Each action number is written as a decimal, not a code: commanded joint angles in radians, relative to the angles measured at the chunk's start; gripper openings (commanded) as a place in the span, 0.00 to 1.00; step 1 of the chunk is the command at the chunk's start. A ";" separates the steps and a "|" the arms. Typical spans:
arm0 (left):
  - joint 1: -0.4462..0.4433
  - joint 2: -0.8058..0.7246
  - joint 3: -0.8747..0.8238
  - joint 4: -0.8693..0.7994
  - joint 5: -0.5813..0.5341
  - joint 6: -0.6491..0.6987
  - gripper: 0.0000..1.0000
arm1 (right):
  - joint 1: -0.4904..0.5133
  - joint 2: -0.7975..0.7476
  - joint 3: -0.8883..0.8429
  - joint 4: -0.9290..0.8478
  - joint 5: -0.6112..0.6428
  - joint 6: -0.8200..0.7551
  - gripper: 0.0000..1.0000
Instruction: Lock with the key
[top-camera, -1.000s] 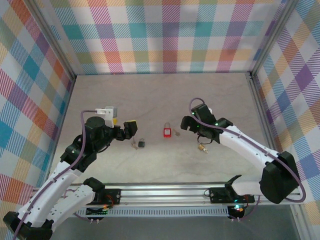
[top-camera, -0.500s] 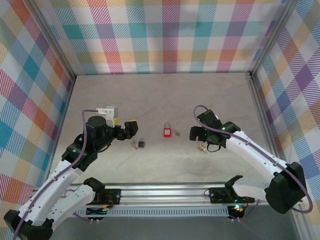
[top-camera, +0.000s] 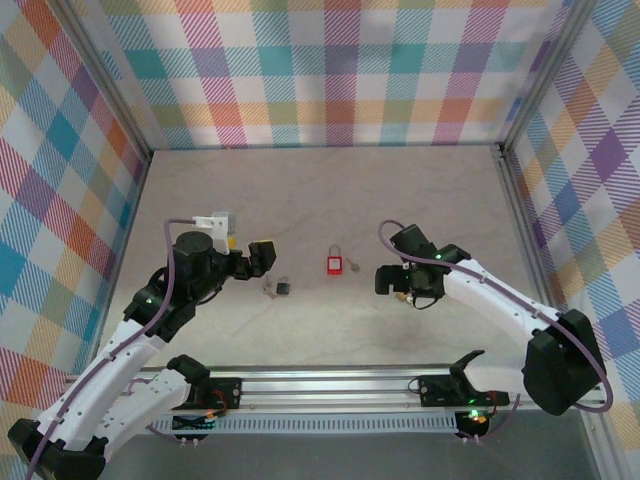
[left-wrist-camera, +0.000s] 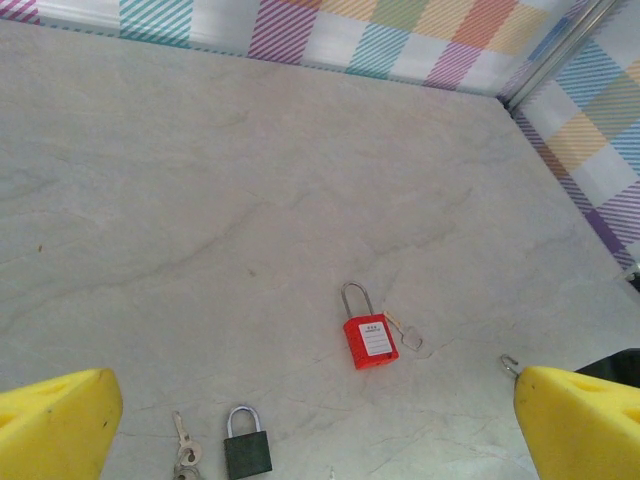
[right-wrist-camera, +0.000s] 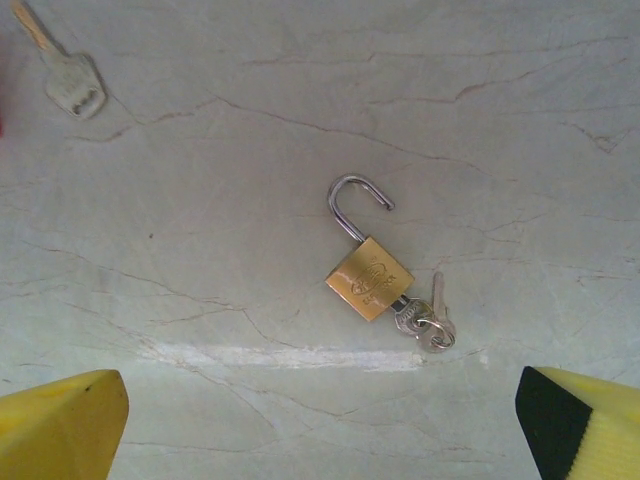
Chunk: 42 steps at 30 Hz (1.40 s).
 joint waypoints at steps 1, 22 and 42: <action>0.001 -0.007 -0.003 0.000 -0.017 -0.003 1.00 | -0.004 0.033 -0.017 0.006 -0.009 -0.028 0.99; 0.001 0.003 -0.003 0.001 -0.014 0.004 1.00 | -0.004 0.192 -0.011 0.087 0.006 -0.067 0.90; 0.001 0.006 -0.005 0.002 -0.018 0.007 1.00 | -0.005 0.291 0.016 0.114 0.010 -0.077 0.86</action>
